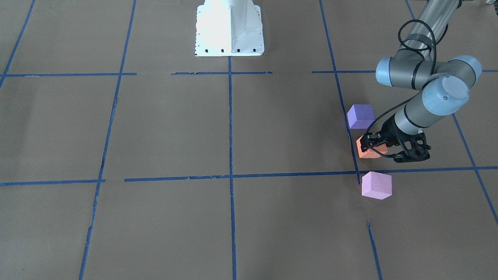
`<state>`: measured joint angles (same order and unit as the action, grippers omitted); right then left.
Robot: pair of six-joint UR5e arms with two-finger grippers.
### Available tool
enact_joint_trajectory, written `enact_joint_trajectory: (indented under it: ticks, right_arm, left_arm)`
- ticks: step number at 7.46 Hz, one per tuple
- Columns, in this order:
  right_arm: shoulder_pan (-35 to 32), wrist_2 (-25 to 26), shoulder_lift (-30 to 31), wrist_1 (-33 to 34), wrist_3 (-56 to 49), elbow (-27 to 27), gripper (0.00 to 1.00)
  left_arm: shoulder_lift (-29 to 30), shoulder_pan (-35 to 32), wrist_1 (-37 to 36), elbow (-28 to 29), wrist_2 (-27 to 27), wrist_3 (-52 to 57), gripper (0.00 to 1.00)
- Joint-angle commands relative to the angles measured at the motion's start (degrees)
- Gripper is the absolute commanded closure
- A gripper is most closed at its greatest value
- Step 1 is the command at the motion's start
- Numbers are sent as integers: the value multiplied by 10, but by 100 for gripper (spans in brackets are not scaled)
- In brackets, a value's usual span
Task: Arrange blocks in a line
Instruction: 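Lower the orange cube between the pink and purple cubes and release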
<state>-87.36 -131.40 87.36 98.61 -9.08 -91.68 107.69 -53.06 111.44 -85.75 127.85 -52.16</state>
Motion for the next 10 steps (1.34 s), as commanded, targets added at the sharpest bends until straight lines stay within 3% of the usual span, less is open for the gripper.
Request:
enact_joint_trajectory:
  ticks: [1,2,3,4,5,10]
  right_arm:
    - [0,0,0,0,0,0,0]
    - [0,0,0,0,-1,0,0]
    - [0,0,0,0,0,-1,0]
    - [0,0,0,0,0,0,0]
    - [0,0,0,0,0,-1,0]
    - [0,0,0,0,0,0,0]
  left_arm:
    - [1,9,11,10,-1,0,100]
    - [1,11,12,12,-1,-7,97]
    - [3,13,12,12,-1,-8,75]
    - [4,13,12,11,-1,-8,35]
    - [5,13,12,10,-1,-8,0]
    - [4,9,12,-2,-1,-10,0]
